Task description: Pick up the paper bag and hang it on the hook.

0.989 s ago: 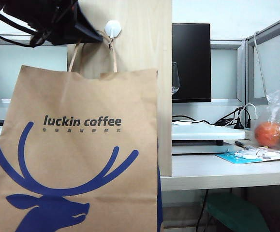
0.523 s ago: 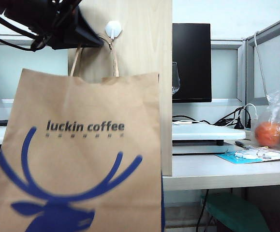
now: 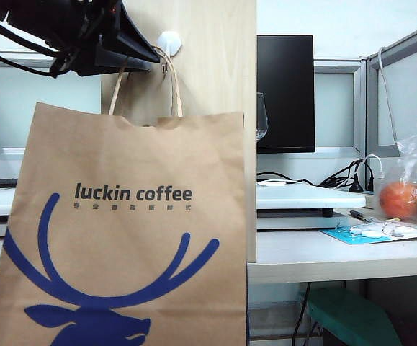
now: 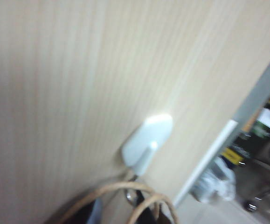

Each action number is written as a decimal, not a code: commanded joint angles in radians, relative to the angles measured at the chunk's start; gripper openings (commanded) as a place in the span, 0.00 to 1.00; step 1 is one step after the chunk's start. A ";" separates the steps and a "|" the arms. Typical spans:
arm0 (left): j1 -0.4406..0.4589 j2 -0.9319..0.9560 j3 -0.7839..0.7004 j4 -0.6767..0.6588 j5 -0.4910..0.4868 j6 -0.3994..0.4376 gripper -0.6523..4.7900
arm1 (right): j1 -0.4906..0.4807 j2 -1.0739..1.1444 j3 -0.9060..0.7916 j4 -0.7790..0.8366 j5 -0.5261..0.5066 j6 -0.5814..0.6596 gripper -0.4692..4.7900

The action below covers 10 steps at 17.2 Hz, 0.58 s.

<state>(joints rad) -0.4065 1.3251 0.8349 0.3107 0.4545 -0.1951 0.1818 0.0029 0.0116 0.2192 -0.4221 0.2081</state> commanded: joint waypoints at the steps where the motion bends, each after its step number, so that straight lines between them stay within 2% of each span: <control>1: -0.002 -0.001 0.005 -0.011 0.047 -0.003 0.31 | 0.000 0.000 -0.007 0.018 0.002 -0.003 0.09; 3: -0.002 -0.001 0.005 -0.025 0.047 -0.003 0.42 | 0.000 0.000 -0.007 0.018 0.002 -0.003 0.09; 7: -0.002 -0.001 0.005 -0.026 0.043 -0.003 0.42 | 0.000 0.000 -0.007 0.018 0.001 -0.002 0.09; 9: -0.002 -0.001 0.005 -0.027 0.045 -0.003 0.55 | 0.000 0.000 -0.007 0.018 0.002 -0.002 0.09; 10: -0.002 -0.001 0.005 -0.033 0.047 -0.003 0.57 | 0.000 0.000 -0.007 0.018 0.002 -0.003 0.09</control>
<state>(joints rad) -0.4095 1.3273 0.8349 0.2718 0.4973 -0.1993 0.1818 0.0029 0.0116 0.2192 -0.4221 0.2085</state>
